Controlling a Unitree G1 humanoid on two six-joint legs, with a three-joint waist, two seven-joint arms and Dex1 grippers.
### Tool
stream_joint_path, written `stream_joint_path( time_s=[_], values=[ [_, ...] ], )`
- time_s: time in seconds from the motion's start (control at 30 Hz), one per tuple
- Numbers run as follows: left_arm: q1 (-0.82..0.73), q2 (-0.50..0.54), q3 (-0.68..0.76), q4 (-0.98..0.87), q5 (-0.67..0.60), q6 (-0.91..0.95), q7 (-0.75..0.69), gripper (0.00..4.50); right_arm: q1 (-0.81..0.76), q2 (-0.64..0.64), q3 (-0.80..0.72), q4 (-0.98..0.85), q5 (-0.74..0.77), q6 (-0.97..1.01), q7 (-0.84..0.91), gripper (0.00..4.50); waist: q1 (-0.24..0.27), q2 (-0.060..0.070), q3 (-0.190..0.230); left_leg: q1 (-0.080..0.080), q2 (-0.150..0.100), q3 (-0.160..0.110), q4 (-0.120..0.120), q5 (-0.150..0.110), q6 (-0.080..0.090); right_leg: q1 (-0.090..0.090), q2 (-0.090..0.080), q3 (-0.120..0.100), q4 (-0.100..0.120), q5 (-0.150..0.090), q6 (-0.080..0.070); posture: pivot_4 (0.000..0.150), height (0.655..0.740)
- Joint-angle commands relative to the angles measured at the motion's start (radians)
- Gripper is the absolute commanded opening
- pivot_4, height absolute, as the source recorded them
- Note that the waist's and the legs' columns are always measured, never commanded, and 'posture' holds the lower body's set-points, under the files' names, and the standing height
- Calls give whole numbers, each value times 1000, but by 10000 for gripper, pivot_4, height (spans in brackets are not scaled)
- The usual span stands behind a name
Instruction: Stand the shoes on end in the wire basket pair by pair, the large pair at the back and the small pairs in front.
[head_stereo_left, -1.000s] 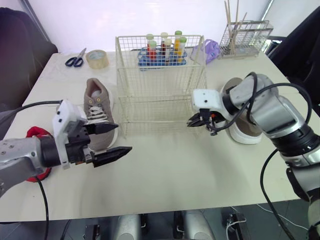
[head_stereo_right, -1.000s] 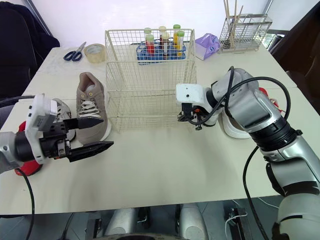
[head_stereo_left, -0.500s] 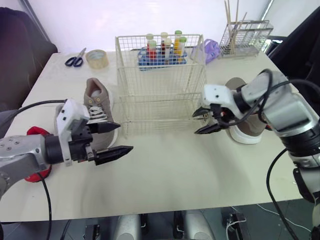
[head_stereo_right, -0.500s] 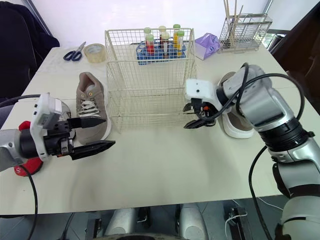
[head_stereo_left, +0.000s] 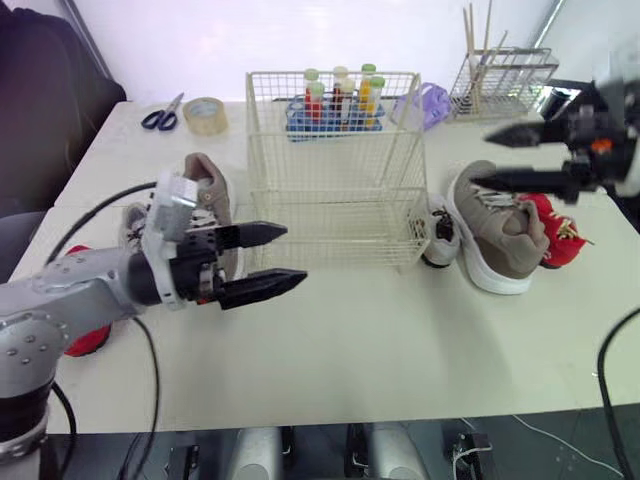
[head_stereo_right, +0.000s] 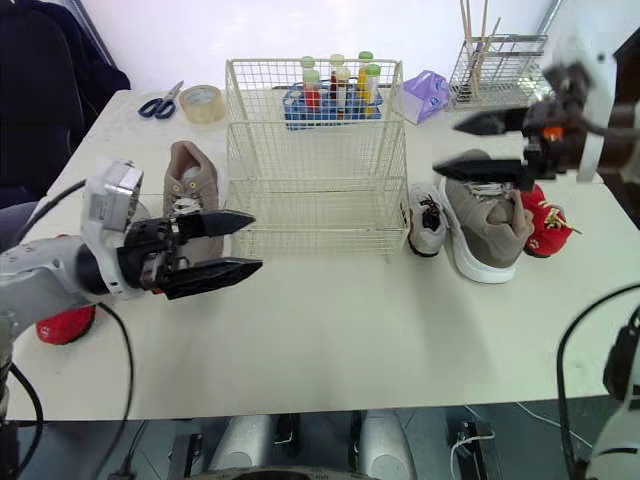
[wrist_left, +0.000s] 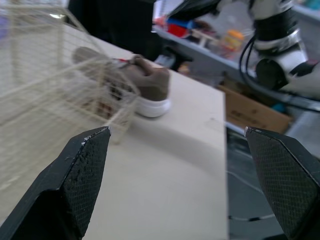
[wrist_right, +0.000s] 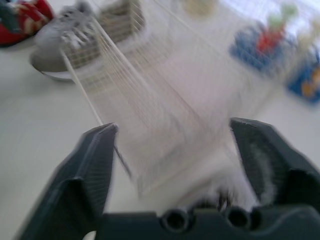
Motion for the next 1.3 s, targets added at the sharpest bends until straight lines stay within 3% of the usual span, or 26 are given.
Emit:
stream_joint_path(
  time_s=[0.03, 0.1, 0.2, 0.37, 0.5, 0.63, 0.87, 1.3],
  values=[
    [3, -21, -84, -77, 16, 10, 1, 45000, 108, -19, -200, -9, -4, -14, -105, 44327, -1, 1, 0, 0, 0, 1, 0, 1, -1, -1, 0, 0, 1, 0, 0, 1500, 7400],
    [5, -48, -138, -105, 54, 2, 10, 45000, 319, 24, -315, -128, -46, -75, -147, 44327, 8, 0, -1, 0, 1, 0, -1, 1, -1, -1, 4, 0, 2, 0, 0, 1500, 7400],
    [-2, -108, -223, -134, 140, -21, 34, 45000, 488, 312, -478, -394, -60, -68, -426, 44327, 13, -1, -2, 1, 2, -6, -1, 3, -4, 2, 7, -1, 2, -1, 1, 1500, 7400],
    [20, -155, -291, -149, 217, -35, 25, 45000, 653, 634, -496, -729, -63, 0, -708, 44327, 1, 9, -5, 1, 2, -7, -2, 5, 0, 1, 7, 0, 3, 0, -1, 1500, 7400],
    [45, -172, -309, -143, 260, -47, 11, 45000, 783, 724, -467, -808, -83, -1, -809, 44327, 3, 10, -7, 1, 2, -8, -3, 5, 0, 1, 7, -1, 2, 0, -2, 1500, 7400],
    [54, -189, -326, -140, 290, -51, 8, 45000, 786, 748, -471, -783, -15, 4, -847, 44327, 3, 10, -7, 1, 0, -7, -2, 4, 1, 2, 6, 0, 0, -1, -6, 1500, 7400],
    [71, -183, -316, -137, 320, -51, -10, 45000, 667, 777, -324, -601, -34, -64, -975, 44327, 1, 10, -7, 1, 1, -8, -4, 6, 4, 0, 7, 0, 0, -1, -7, 1500, 7400],
    [123, -136, -275, -180, 323, -45, 3, 45000, 499, 755, -174, -102, -131, -368, -1073, 44327, -5, 9, -8, 0, 1, -7, -4, 6, 4, 0, 7, 0, 0, 1, -4, 1500, 7400]
  ],
)
